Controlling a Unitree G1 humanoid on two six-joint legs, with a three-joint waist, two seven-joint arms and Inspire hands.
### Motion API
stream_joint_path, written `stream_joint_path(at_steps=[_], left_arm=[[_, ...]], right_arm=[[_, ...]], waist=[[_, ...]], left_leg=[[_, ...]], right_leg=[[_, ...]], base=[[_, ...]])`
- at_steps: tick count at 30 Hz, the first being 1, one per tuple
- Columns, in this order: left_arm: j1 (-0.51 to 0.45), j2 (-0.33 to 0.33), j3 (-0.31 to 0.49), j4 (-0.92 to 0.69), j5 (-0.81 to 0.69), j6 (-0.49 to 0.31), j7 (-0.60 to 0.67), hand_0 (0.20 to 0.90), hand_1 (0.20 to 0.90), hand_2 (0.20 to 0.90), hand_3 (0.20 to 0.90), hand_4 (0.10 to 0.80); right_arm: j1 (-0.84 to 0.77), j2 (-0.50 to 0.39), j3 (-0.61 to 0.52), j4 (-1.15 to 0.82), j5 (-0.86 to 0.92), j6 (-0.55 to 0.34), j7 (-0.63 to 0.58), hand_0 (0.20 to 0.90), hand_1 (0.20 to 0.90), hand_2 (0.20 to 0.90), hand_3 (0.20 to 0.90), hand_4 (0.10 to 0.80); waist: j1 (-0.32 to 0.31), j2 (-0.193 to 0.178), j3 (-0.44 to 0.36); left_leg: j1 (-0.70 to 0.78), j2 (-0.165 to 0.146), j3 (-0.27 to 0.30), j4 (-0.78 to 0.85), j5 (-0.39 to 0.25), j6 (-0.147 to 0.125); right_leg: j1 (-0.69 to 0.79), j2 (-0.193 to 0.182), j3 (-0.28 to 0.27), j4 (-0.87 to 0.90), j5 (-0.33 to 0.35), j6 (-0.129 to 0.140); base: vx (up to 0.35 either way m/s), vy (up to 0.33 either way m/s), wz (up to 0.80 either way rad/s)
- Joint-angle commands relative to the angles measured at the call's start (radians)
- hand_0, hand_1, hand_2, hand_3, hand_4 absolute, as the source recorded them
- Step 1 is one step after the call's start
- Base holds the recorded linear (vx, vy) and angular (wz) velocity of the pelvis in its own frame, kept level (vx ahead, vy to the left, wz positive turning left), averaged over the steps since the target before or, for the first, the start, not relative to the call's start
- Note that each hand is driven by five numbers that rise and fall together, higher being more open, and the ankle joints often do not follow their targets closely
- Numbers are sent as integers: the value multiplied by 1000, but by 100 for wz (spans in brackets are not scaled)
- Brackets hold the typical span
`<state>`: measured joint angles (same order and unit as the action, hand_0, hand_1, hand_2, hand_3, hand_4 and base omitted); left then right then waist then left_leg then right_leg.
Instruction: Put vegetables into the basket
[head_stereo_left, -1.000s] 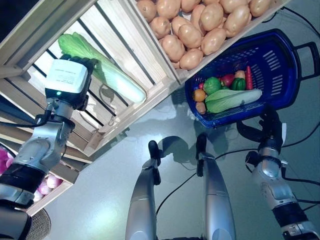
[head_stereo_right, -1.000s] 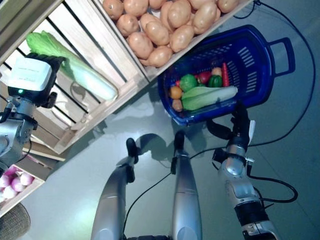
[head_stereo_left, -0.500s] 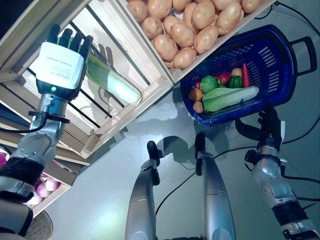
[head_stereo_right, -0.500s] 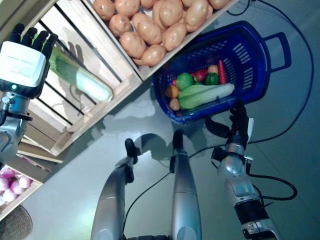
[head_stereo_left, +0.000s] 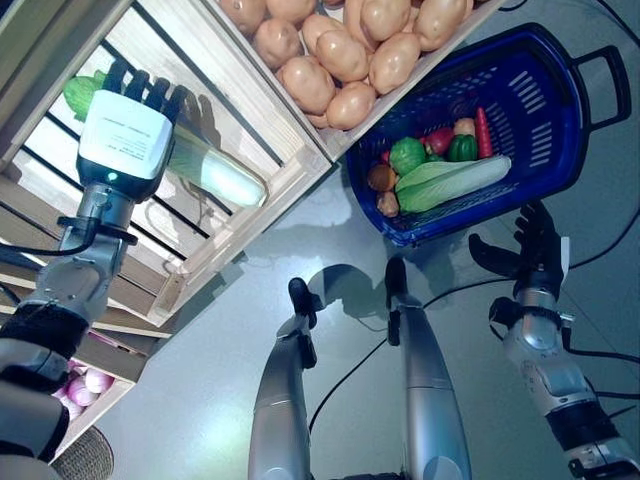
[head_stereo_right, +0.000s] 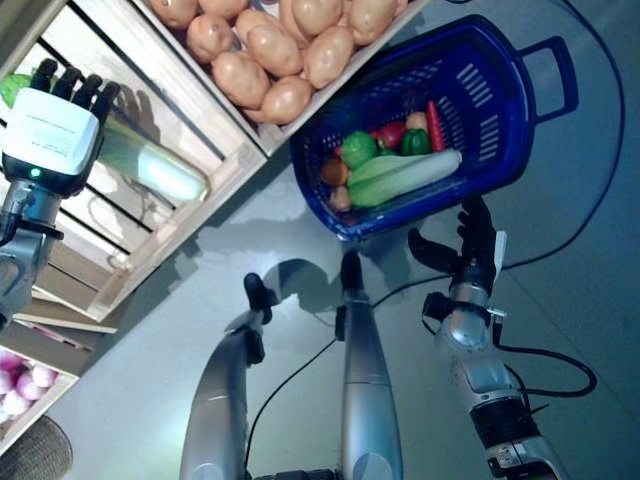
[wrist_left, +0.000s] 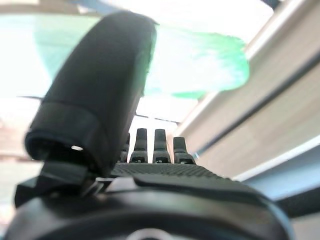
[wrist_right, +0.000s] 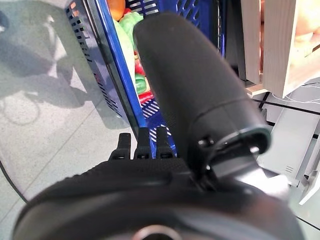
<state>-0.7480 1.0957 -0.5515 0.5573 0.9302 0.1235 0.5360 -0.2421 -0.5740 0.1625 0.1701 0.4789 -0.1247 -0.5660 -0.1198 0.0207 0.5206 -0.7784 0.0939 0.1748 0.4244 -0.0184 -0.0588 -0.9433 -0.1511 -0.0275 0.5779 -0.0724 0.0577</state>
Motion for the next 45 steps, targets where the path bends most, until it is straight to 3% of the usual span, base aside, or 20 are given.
stream_joint_path(at_steps=[1,11,23,34,45], left_arm=[[-86,65,62,18,-9,58,-50,900,900,900,900,800],[-98,60,66,28,-21,129,-111,900,900,900,900,800],[-81,51,129,95,-104,203,3,900,900,900,900,800],[-51,16,208,104,-182,187,183,900,900,900,900,800],[-63,-5,209,92,-190,181,196,900,900,900,900,800]], right_arm=[[1,-91,-67,-142,-30,-43,-11,900,900,900,900,800],[-15,-87,-64,-158,-29,-33,-23,900,900,900,900,800],[-6,-80,-78,-167,-39,-49,-32,900,900,900,900,800],[-10,-78,-85,-168,-41,-58,-49,900,900,900,900,800],[-21,-74,-91,-174,-44,-57,-56,900,900,900,900,800]], waist=[[-30,22,-1],[-16,9,-1],[-2,-12,-1],[8,-29,-1],[9,-37,-1]], left_leg=[[-65,7,5,76,-14,-19],[-79,6,-9,66,-9,-18],[-114,14,-28,78,-7,-18],[-135,14,-44,89,-14,-14],[-151,9,-53,98,-22,-7]], right_leg=[[61,5,-27,-44,11,11],[57,5,-38,-61,18,13],[33,0,-50,-53,23,16],[14,6,-51,-40,24,19],[-6,15,-43,-29,28,23]], base=[[0,0,0],[-11,-16,2],[-20,-7,2],[-16,-5,2],[-4,0,1]])
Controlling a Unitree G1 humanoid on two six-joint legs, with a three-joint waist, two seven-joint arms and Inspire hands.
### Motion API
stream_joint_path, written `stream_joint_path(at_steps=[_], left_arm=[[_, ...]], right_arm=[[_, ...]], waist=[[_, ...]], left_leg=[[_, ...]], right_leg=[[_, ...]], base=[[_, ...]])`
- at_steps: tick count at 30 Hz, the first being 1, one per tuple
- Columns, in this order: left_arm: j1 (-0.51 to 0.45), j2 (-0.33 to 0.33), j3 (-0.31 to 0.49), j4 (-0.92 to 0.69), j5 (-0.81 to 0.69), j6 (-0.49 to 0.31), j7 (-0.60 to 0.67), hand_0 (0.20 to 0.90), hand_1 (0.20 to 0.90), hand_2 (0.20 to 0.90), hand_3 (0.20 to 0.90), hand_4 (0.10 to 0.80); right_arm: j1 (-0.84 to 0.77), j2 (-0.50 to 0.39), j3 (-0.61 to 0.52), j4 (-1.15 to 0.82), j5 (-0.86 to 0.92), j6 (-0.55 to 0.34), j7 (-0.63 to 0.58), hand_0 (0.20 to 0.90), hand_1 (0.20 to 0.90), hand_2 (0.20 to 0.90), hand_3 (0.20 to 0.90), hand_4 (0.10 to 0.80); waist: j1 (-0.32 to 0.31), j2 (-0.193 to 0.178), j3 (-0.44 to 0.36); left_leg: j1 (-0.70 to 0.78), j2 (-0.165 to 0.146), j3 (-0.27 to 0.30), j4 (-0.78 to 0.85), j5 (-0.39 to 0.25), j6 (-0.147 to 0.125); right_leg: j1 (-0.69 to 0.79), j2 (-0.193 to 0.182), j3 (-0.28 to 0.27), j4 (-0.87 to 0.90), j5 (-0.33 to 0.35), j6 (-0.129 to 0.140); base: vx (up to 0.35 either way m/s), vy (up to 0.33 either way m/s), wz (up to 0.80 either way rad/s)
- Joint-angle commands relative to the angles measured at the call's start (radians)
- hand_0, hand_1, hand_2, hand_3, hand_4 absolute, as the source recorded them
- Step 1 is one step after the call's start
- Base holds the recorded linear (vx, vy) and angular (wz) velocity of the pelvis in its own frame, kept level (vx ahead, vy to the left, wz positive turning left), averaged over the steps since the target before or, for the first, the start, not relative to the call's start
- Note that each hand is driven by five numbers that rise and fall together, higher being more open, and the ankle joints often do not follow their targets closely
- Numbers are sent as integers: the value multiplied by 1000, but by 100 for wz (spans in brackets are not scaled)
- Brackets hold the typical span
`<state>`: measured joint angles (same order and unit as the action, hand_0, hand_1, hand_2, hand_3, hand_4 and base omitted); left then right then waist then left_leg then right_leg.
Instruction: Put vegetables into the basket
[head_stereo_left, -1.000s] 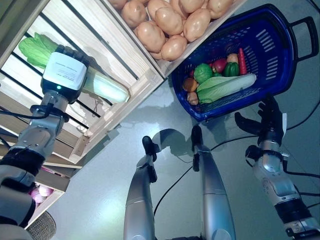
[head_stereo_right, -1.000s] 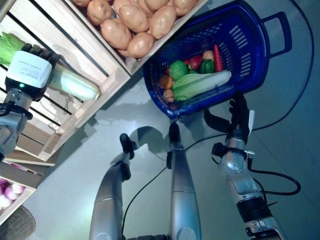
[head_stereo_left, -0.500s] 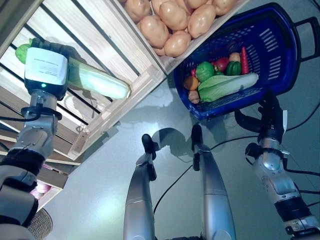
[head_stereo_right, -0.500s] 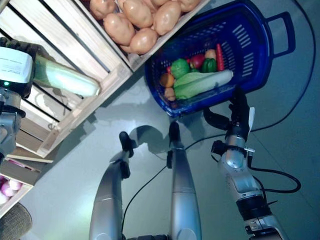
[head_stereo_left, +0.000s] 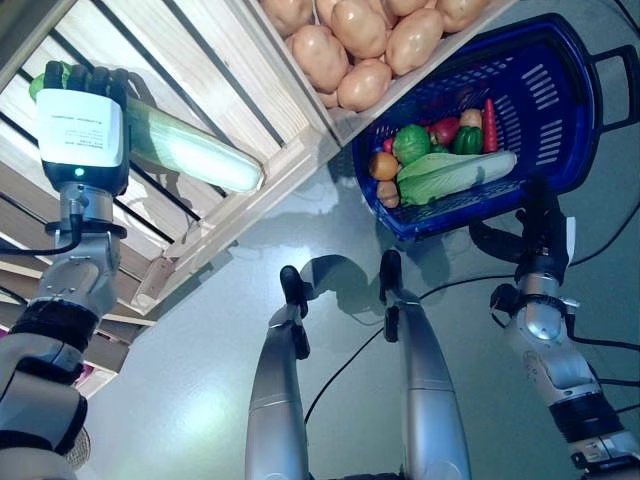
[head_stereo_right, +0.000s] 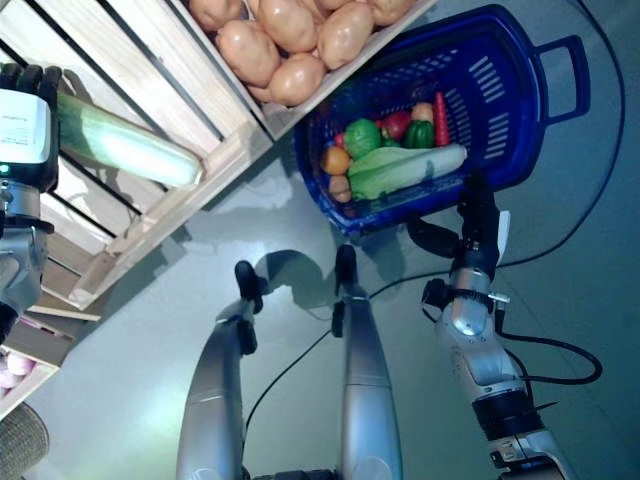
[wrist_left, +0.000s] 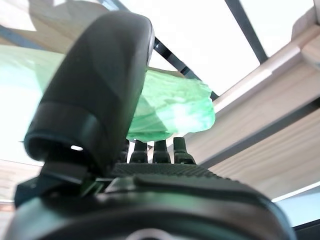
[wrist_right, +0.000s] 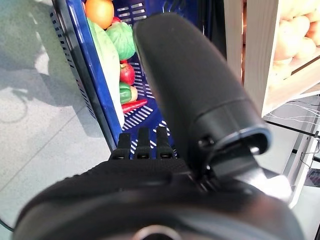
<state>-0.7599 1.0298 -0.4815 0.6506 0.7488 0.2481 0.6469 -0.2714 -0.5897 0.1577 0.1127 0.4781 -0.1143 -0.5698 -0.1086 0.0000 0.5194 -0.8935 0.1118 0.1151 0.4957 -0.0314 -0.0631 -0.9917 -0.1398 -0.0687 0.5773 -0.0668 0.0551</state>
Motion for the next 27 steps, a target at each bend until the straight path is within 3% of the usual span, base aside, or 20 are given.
stream_joint_path(at_steps=[1,2,3,4,19,27], left_arm=[[-52,57,140,1,-8,59,86,867,867,867,867,778],[-54,55,139,2,-14,60,90,867,867,867,867,778],[-57,55,138,5,-14,56,89,453,453,453,453,502],[-58,55,137,7,-16,53,89,300,300,300,300,400],[-45,41,151,-46,-56,54,143,300,300,300,300,400],[-37,32,216,-115,-156,-110,280,300,300,300,300,400]], right_arm=[[6,-57,-87,-115,-46,-68,-53,900,900,900,900,800],[5,-58,-86,-115,-47,-67,-54,900,900,900,900,800],[4,-57,-88,-113,-46,-69,-54,900,900,900,900,800],[4,-57,-88,-112,-48,-70,-54,900,900,900,900,800],[-7,-60,-90,-126,-52,-67,-58,900,900,900,900,800],[-4,-38,-90,-138,-68,-76,-59,900,900,900,900,800]], waist=[[-3,-17,1],[-3,-18,1],[-2,-18,1],[-3,-18,1],[-3,-20,1],[-1,-28,1]], left_leg=[[-36,-10,6,26,-10,-2],[-36,-10,6,26,-10,-2],[-37,-11,4,28,-11,-3],[-37,-11,4,28,-11,-2],[-25,-20,6,14,-11,-5],[35,-22,9,-2,-13,-5]], right_leg=[[41,5,-1,-29,23,26],[41,5,-1,-27,22,26],[40,7,0,-25,22,26],[39,7,0,-24,21,27],[55,12,6,-52,29,32],[117,19,3,-73,28,30]], base=[[0,0,0],[0,0,0],[0,0,0],[0,0,0],[0,0,0],[12,-3,0]])
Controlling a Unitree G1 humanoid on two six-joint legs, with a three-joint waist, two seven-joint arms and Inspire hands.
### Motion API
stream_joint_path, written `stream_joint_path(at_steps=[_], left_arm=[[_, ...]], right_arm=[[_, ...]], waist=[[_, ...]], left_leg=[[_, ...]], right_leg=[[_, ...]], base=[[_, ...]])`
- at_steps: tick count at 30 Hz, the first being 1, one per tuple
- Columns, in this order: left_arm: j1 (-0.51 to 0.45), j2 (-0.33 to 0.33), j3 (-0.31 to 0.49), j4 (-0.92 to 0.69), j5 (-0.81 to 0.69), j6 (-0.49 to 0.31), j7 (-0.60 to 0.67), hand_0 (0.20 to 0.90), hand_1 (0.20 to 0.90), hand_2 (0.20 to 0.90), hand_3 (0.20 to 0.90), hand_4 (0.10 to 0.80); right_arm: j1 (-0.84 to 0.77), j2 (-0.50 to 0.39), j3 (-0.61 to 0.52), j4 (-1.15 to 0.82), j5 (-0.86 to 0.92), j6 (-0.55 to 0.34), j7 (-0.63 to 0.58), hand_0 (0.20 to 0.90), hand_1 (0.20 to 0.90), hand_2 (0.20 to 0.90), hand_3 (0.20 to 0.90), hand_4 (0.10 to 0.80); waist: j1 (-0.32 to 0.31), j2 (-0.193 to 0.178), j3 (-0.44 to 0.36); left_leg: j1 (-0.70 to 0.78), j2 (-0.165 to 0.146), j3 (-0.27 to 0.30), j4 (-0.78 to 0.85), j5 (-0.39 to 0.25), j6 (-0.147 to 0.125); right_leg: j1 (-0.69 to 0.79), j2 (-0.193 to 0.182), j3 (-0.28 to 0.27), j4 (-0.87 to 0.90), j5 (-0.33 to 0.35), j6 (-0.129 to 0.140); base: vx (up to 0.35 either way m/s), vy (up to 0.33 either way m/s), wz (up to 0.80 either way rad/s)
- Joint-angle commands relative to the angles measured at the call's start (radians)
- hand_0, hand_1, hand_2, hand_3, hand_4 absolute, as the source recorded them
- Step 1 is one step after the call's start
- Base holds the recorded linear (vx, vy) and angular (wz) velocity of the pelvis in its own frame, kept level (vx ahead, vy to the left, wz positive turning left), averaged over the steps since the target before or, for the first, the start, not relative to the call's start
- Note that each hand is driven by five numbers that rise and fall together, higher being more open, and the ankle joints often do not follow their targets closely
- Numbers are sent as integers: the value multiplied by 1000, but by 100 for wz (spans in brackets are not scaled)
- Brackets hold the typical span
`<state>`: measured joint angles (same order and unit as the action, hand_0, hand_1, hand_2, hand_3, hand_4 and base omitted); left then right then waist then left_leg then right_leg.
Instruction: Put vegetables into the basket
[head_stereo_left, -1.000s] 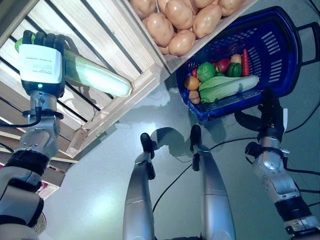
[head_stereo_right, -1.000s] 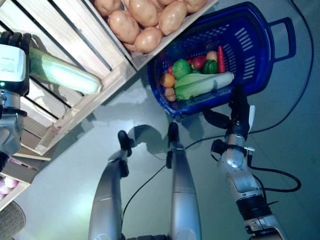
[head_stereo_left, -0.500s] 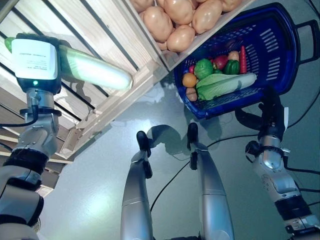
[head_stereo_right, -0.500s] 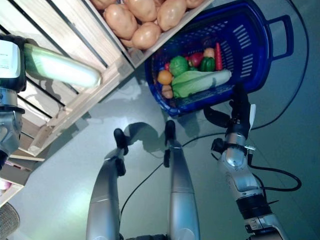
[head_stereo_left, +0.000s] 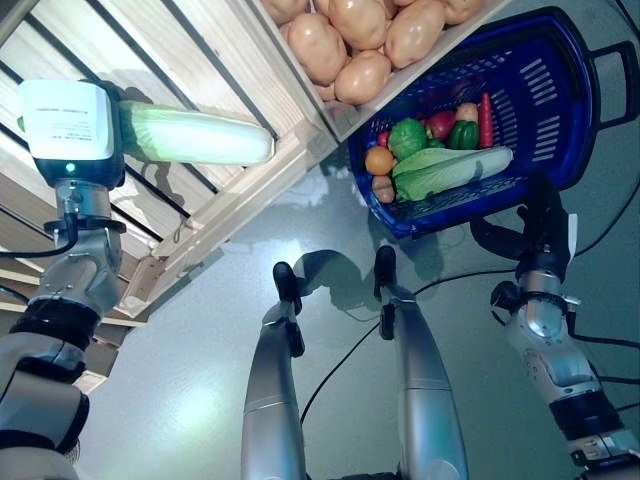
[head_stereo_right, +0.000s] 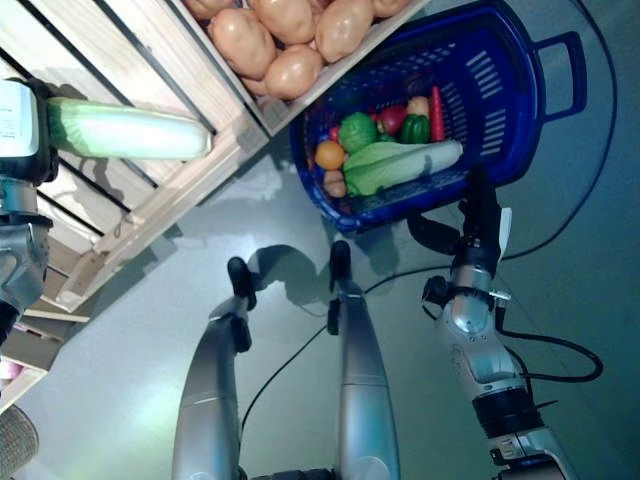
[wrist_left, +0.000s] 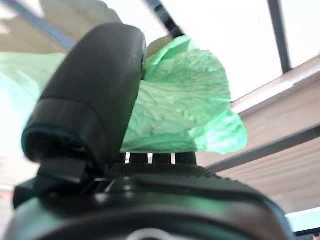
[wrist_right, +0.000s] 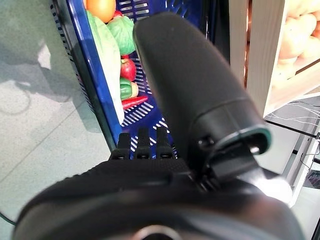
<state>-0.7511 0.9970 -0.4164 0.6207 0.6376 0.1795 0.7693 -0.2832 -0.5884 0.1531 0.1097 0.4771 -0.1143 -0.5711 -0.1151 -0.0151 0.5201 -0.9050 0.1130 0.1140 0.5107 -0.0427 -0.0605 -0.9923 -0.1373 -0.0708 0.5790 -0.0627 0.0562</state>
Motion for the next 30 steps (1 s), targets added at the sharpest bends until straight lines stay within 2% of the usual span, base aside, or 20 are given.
stream_joint_path(at_steps=[1,4,8,15,20,22,25,30], left_arm=[[-43,64,157,-90,-47,-48,158,300,300,300,300,400],[-6,48,210,-137,-76,-112,190,300,300,300,300,400],[89,9,314,-231,-134,-209,214,300,300,300,300,400],[244,-116,405,-401,-203,-348,113,300,300,300,300,400],[285,-187,395,-463,-247,-395,51,300,300,300,300,400],[307,-237,372,-474,-296,-438,19,300,300,300,300,400],[320,-281,341,-478,-301,-475,-4,300,300,300,300,400],[338,-367,259,-497,-432,-484,-181,300,300,300,300,400]], right_arm=[[9,-37,-86,-135,-69,-76,-57,900,900,900,900,800],[20,-21,-90,-148,-78,-72,-55,900,900,900,900,800],[43,4,-103,-168,-89,-81,-38,900,900,900,900,800],[69,55,-95,-199,-64,-124,69,900,900,900,900,800],[57,90,-79,-209,15,-202,184,900,900,900,900,800],[51,120,-59,-208,106,-257,271,900,900,900,900,800],[40,142,-37,-200,162,-278,344,900,900,900,900,800],[1,157,1,-179,223,-289,484,900,900,900,900,800]], waist=[[6,-13,0],[11,-14,0],[20,-14,0],[48,-17,0],[68,-24,0],[80,-31,0],[87,-36,0],[105,-38,0]], left_leg=[[50,-24,10,-18,-2,-8],[81,-29,9,-30,-2,-8],[137,-33,12,-54,-2,-11],[254,-50,4,-108,4,-8],[303,-55,2,-137,16,-7],[336,-59,-8,-147,7,-7],[369,-62,-13,-170,15,-7],[483,-64,-32,-246,47,-11]], right_leg=[[122,17,4,-76,24,29],[155,21,2,-89,22,28],[214,28,-3,-116,18,24],[340,36,-21,-169,11,24],[397,33,-43,-196,17,24],[432,35,-54,-200,5,24],[465,38,-60,-214,4,24],[602,42,-88,-307,25,17]], base=[[28,-31,0],[33,-38,-1],[31,-44,-2],[20,-53,2],[23,-86,1],[29,-69,11],[28,-36,9],[30,-31,6]])
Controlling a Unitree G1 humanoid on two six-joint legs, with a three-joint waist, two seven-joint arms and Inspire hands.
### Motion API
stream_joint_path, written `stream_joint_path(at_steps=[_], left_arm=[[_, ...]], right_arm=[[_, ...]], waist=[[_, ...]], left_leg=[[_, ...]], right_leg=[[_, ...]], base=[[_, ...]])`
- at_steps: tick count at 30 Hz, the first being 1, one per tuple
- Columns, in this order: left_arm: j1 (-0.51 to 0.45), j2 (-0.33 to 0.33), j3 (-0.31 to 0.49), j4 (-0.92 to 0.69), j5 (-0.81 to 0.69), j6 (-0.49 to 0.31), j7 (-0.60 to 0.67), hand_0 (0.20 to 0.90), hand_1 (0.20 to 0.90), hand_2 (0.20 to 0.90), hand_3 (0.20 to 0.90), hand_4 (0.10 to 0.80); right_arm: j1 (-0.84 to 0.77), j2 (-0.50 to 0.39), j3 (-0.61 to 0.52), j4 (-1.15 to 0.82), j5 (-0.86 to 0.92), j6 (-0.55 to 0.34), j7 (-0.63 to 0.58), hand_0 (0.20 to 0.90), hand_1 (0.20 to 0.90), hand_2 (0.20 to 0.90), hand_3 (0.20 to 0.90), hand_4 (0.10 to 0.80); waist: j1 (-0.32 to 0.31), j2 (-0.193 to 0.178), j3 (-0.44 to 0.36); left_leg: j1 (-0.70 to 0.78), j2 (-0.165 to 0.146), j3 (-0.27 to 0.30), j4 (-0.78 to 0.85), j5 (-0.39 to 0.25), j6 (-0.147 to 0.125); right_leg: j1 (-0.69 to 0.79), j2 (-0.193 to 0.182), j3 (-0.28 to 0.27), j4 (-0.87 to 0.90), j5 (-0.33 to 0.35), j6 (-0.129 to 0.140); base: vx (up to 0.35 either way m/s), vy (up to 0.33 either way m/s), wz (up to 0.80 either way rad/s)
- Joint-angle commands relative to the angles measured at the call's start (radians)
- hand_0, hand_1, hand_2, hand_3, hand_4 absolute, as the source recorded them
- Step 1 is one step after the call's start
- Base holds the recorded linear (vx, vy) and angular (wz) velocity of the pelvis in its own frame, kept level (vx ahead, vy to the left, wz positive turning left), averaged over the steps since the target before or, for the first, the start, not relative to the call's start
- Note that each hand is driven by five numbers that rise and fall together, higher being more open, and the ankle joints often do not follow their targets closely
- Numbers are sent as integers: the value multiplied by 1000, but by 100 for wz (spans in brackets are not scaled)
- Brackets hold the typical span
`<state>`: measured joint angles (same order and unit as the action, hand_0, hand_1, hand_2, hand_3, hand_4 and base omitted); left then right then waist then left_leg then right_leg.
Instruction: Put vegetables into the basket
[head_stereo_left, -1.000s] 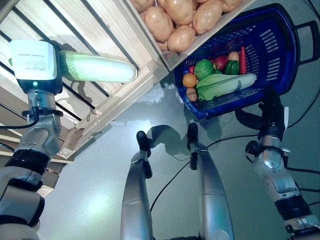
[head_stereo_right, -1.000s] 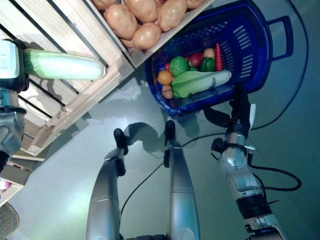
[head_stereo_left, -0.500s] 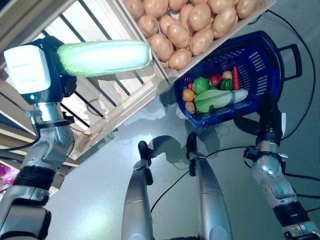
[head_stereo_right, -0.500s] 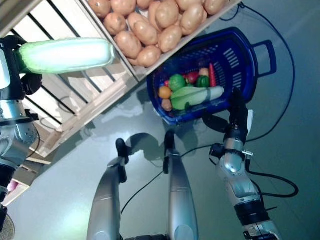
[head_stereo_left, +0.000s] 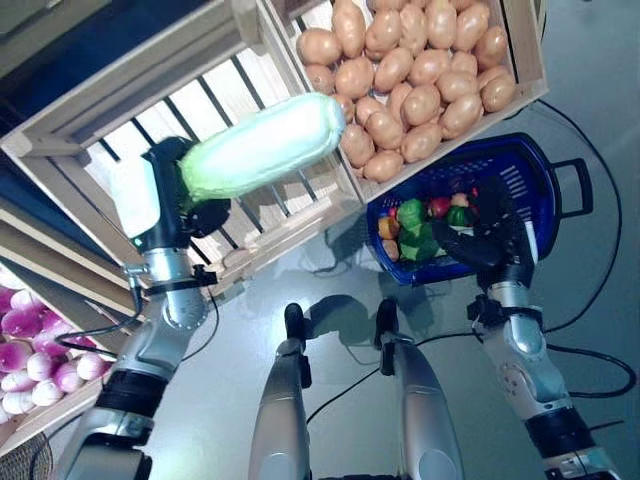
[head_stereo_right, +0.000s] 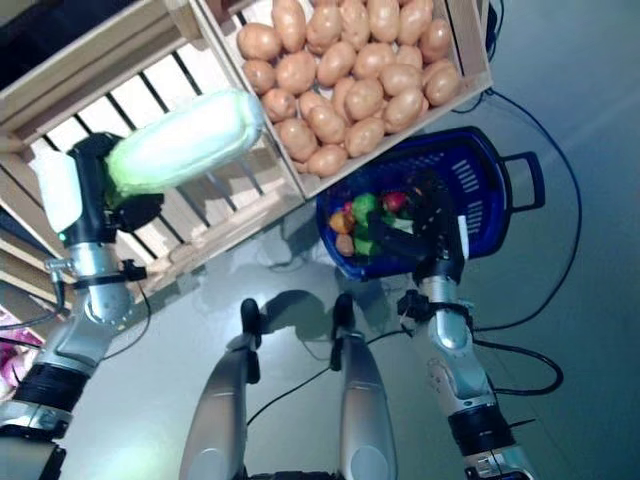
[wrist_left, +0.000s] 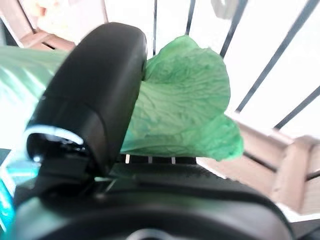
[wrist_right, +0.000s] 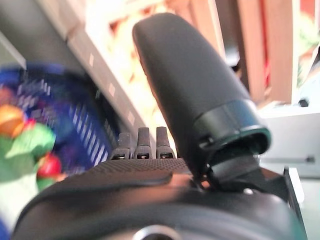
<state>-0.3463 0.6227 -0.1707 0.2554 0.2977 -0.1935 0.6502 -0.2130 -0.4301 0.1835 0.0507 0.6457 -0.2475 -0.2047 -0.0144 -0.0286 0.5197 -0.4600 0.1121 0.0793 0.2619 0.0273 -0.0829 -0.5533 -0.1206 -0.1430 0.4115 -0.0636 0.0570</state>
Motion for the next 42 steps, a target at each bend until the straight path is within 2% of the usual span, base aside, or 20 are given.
stream_joint_path(at_steps=[1,5,7,12,15,23,34,39,42], left_arm=[[-69,-8,-7,-130,-103,-116,-85,300,300,300,300,400],[-60,-53,-69,-134,-143,-119,-168,300,300,300,300,400],[-40,-82,-106,-112,-179,-126,-221,300,300,300,300,400],[7,-114,-141,-102,-295,-130,-379,300,300,300,300,400],[23,-128,-160,-81,-322,-142,-418,300,300,300,300,400],[70,-162,-188,-34,-438,-151,-568,300,300,300,300,400],[97,-177,-200,-53,-487,-128,-620,300,300,300,300,400],[113,-177,-208,-55,-472,-118,-601,300,300,300,300,400],[120,-177,-210,-56,-481,-109,-609,300,300,300,300,400]], right_arm=[[-81,0,-23,-117,59,-155,135,900,900,900,900,800],[-96,5,-3,-106,110,-128,203,900,900,900,900,800],[-92,24,9,-90,160,-110,255,900,900,900,900,800],[-64,39,19,-106,192,-57,314,900,900,900,900,800],[-51,47,31,-99,219,-15,357,900,900,900,900,800],[-21,61,93,-111,345,179,545,900,900,900,900,800],[-34,94,114,-92,387,243,482,900,900,900,900,800],[-33,128,108,-70,387,227,359,900,900,900,900,800],[-31,147,106,-68,388,219,329,900,900,900,900,800]], waist=[[7,-24,-1],[15,-24,-44],[23,-27,-94],[35,-26,-174],[41,-22,-207],[51,-18,-297],[58,-10,-355],[57,-6,-374],[55,-4,-379]], left_leg=[[64,-63,-2,-16,-17,10],[141,-62,-5,-89,-1,3],[206,-61,-20,-142,7,1],[306,-48,-12,-230,19,0],[344,-45,-19,-265,26,1],[430,-34,-26,-345,43,-8],[478,-31,-19,-349,14,-5],[497,-30,-17,-349,-1,-1],[501,-30,-16,-349,-4,2]], right_leg=[[194,28,-19,-157,28,15],[289,25,-42,-237,44,18],[367,21,-56,-301,62,23],[472,27,-85,-368,70,21],[512,28,-93,-393,74,22],[598,29,-103,-486,111,33],[630,24,-117,-499,107,37],[635,23,-110,-499,105,40],[635,23,-107,-499,106,42]], base=[[70,-33,8],[91,-37,8],[168,-21,9],[115,-8,4],[70,-17,7],[71,-25,6],[36,1,0],[37,9,-2],[0,0,0]])
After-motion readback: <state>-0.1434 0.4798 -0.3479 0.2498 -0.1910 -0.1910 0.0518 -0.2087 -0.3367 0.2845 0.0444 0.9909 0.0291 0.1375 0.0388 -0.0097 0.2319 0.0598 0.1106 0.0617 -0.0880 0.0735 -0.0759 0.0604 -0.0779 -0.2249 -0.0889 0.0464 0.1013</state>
